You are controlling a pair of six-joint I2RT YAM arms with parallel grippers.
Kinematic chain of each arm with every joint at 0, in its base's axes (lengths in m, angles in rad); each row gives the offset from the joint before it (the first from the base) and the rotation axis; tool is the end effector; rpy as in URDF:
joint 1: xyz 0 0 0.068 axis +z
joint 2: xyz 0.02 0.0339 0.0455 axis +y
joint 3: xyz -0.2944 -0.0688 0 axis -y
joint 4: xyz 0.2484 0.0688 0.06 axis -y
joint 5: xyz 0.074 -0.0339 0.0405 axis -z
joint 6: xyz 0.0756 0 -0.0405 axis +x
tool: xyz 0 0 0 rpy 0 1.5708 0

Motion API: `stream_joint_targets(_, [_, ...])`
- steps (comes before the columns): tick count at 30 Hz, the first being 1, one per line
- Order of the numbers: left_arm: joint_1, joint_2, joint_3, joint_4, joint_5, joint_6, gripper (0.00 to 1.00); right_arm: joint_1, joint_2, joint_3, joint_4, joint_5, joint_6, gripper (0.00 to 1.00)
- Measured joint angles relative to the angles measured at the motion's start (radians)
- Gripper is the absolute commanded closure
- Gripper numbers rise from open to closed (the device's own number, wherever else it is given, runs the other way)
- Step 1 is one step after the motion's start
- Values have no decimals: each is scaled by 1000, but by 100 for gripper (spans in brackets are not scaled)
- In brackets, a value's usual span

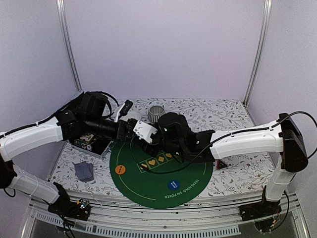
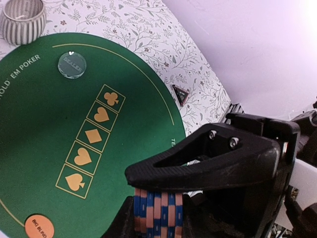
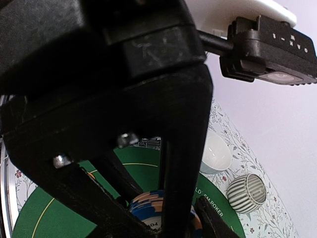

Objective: Distribute texas hold em gaming equipment
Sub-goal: Pass from the left arm to the right

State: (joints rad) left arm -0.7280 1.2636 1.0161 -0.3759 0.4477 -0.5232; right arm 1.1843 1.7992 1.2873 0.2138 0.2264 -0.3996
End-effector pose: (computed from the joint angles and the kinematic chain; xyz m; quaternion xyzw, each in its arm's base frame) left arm 0.2036 -0.2253 0.3084 0.1894 0.8528 -0.4206 0.2449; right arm 0.1943 0.4324 0.2875 -0.5216 0.6091 0.1418 0.5803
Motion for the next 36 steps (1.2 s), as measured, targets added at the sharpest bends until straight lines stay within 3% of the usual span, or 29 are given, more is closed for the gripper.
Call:
stream_joint_targets(20, [-14,209,-240,364,150,-151,77,-1,31,-157,-79,-61,211,98])
stream_joint_targets(36, [-18,364,-273,437,187,-111,66,-14,101,-189,-153,-125,285,98])
